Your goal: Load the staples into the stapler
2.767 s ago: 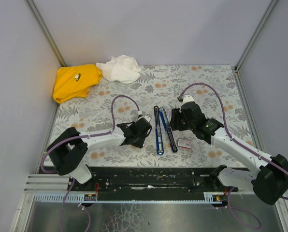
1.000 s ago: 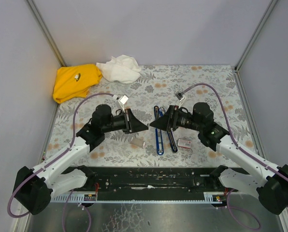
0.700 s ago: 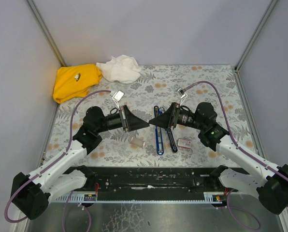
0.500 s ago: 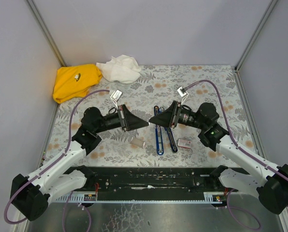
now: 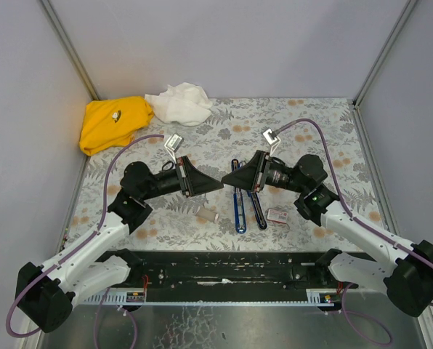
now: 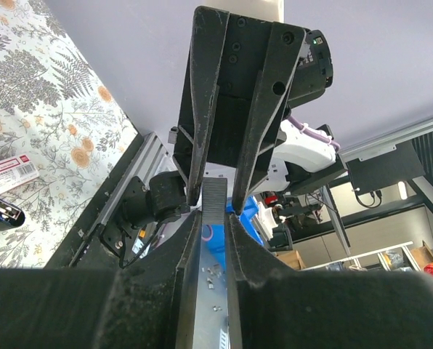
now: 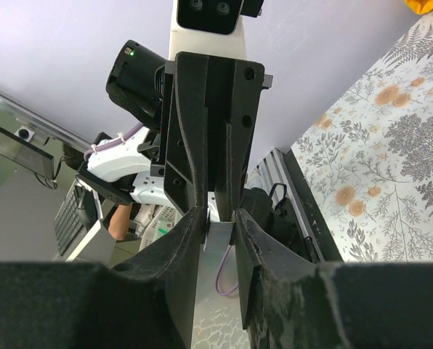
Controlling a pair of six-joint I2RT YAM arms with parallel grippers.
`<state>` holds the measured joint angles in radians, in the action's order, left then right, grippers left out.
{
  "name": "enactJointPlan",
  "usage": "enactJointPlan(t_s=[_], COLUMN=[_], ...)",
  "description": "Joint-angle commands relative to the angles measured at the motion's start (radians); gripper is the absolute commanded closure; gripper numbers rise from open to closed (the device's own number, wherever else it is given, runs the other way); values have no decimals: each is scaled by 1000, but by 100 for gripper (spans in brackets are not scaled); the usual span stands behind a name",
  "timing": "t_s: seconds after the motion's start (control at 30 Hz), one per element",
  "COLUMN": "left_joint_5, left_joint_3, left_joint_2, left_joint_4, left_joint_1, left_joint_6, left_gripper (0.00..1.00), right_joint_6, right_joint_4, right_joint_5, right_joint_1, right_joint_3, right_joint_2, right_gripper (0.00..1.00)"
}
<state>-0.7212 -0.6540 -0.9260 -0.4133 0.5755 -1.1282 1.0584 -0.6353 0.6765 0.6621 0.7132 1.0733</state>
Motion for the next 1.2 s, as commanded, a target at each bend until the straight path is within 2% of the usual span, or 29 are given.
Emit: enactJointPlan(t_s=[0.0, 0.37, 0.43, 0.5, 0.57, 0.7, 0.77, 0.83, 0.93, 1.03, 1.17], left_joint_5=[-33, -25, -12, 5, 14, -24, -21, 76, 372, 562, 677], left_joint_3=[8, 14, 16, 20, 18, -6, -52, -138, -268, -298, -282], left_joint_2=[13, 10, 9, 11, 11, 13, 7, -20, -75, -97, -106], left_joint_4=[-77, -69, -43, -3, 73, 228, 364, 574, 800, 819, 779], left_joint_1=[-5, -5, -4, -7, -25, -140, -223, -286, -307, -307, -308], left_joint_6=[-13, -7, 11, 37, 86, 191, 297, 459, 651, 743, 794], left_gripper=[86, 84, 61, 41, 25, 7, 3, 1, 1, 0, 0], right_joint_6=[26, 27, 8, -95, -227, -469, -565, -632, -693, -740, -810], right_joint_4=[-109, -109, -81, 65, 252, 574, 695, 769, 822, 811, 783], right_joint_5=[24, -27, -46, -82, -165, -351, -449, -548, -699, -792, -820], right_joint_1=[13, 13, 12, 11, 11, 11, 11, 11, 11, 8, -19], right_joint_3=[31, 20, 20, 43, 97, 207, 257, 286, 313, 326, 368], right_joint_2=[1, -26, -33, -43, -47, -12, 36, 97, 199, 309, 456], right_gripper=[70, 80, 81, 82, 83, 83, 83, 83, 85, 85, 85])
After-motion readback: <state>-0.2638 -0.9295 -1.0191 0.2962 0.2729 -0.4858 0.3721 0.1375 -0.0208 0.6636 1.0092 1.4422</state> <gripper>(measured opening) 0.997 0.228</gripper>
